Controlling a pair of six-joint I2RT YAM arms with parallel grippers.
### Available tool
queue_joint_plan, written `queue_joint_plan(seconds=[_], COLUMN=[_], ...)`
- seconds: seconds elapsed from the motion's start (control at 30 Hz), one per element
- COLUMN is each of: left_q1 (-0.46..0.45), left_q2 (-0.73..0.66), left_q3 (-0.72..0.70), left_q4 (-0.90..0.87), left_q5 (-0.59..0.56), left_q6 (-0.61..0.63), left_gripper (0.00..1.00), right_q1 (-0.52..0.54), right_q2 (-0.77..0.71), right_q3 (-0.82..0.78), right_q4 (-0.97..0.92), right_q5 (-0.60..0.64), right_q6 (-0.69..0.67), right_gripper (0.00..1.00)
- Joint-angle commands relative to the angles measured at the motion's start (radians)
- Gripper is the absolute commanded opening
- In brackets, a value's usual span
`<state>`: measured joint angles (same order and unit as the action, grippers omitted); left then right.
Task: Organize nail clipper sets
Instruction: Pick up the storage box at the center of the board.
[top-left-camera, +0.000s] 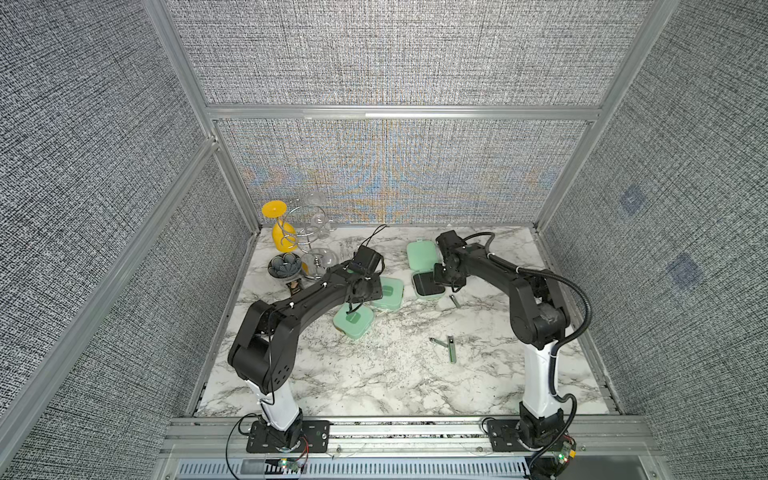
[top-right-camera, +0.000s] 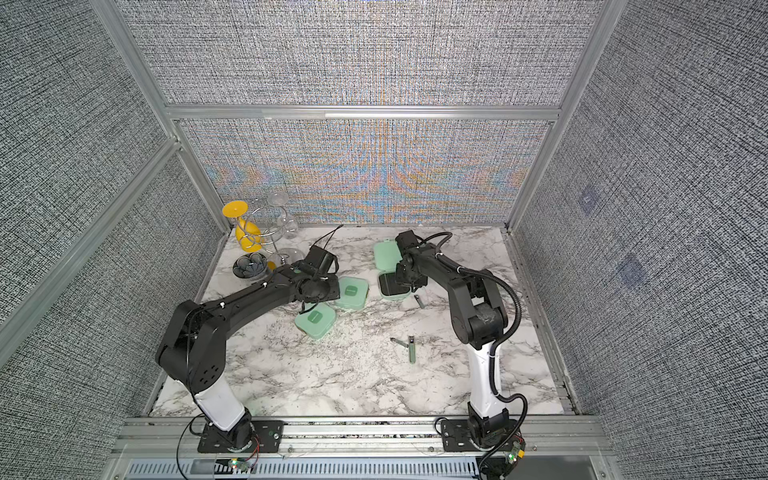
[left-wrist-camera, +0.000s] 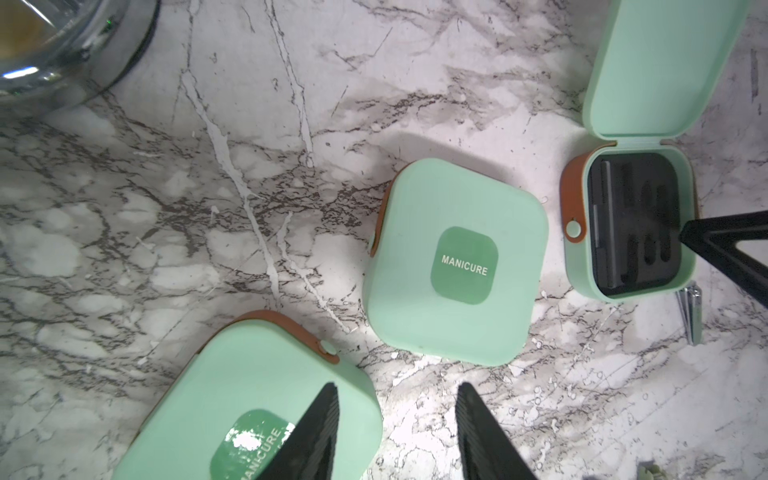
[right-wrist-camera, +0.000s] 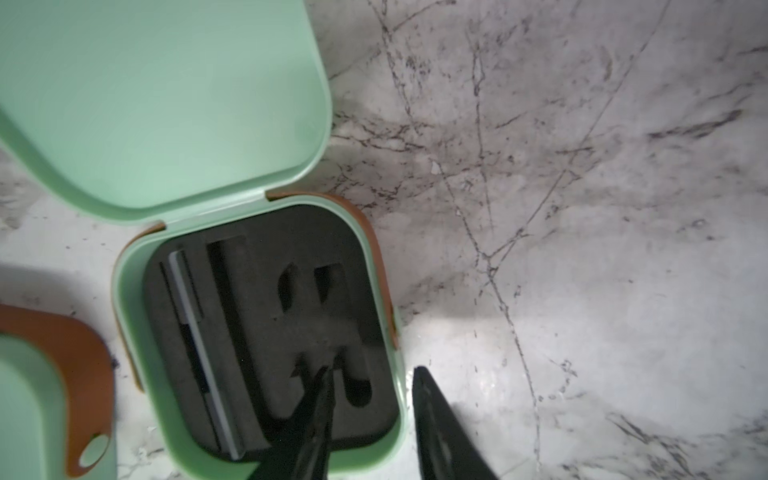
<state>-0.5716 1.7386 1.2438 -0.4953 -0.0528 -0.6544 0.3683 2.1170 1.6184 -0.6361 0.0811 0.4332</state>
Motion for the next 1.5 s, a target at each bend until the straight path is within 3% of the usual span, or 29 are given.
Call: queue_joint_plan(seconds=[0.0,0.53,0.9,1.2,1.47], left_q1=[0.001,0.002,0.002,0.003,0.009], left_q2=[-0.01,-0.019,-0.019,-0.046,-0.117], left_q3=[-0.005,-0.012,-0.01,-0.02,-0.021], left_q4=[-0.007,-0.007,-0.008,-0.021,-0.073], left_q5=[-0.009,-0.012,-0.008,-0.013,-0.048], left_q6=[0.008,0.009,0.009,0.009,0.025], left_gripper=[0.48,0.48,0.48,0.48,0.48], right_q1=[-0.009,-0.019,-0.019,-0.013,0.02], right_q2=[0.009,0.03,0.038,0.004,-0.15], right_q3=[0.013,-0.001,-0.004,-0.052,-0.213], right_q4=[-0.017,0.009,0.006,0.007,0.095], right_q5=[0.025,-0.011,-0.013,-0.014,-0.039], right_q6=[-0.014,-0.013,-0.031,-0.066,-0.115], right_gripper=[0.33,0.23,0.01,0.0,0.0])
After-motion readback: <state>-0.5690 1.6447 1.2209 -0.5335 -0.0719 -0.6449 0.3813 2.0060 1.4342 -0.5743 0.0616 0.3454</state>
